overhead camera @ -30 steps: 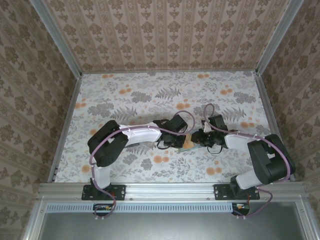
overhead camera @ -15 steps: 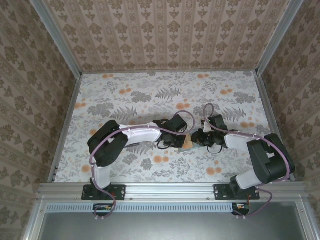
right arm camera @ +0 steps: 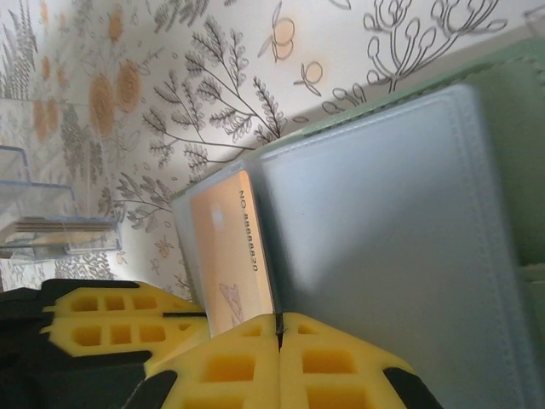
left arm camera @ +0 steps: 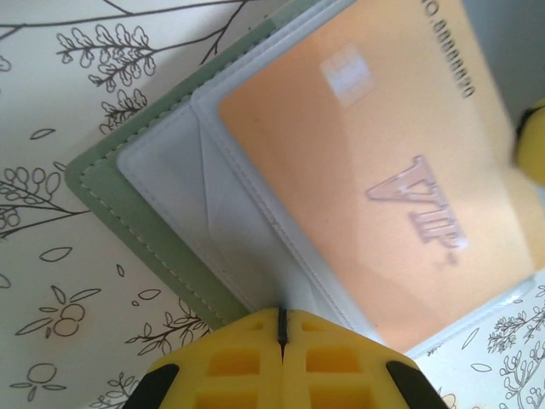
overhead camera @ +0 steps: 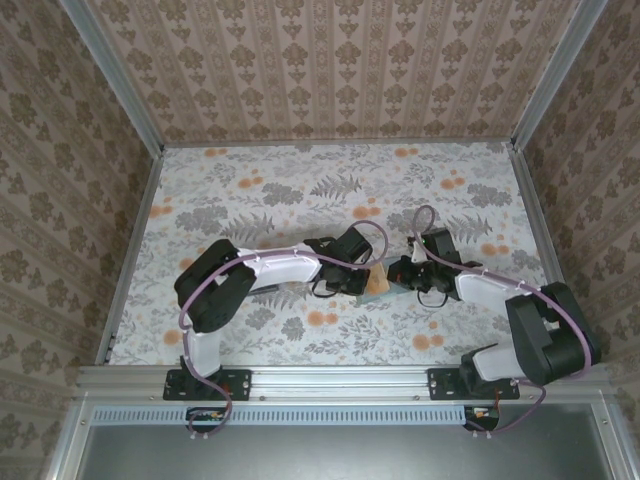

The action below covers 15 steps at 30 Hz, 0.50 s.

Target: Take the credit cards out of the card holder

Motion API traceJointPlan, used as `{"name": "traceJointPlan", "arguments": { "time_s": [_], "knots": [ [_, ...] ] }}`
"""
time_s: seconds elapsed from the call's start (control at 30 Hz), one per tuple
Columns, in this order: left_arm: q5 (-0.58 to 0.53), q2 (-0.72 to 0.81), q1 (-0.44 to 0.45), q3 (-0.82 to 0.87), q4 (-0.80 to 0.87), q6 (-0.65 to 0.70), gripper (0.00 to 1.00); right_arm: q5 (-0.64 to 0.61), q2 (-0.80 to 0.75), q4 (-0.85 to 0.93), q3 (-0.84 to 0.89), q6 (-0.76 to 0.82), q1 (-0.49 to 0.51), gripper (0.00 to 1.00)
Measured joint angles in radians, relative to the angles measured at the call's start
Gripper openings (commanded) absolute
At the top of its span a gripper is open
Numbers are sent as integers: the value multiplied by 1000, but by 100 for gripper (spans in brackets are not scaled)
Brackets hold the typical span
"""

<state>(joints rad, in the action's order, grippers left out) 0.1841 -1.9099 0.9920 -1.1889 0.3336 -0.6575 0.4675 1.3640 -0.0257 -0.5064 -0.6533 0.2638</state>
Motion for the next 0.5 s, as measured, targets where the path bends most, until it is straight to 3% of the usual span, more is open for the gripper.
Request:
{"name": "traceJointPlan", "arguments": {
  "time_s": [0.5],
  "knots": [
    [26,14,-23,34,-24,42,0,-43,-7,27,8,0,-19,0]
  ]
}}
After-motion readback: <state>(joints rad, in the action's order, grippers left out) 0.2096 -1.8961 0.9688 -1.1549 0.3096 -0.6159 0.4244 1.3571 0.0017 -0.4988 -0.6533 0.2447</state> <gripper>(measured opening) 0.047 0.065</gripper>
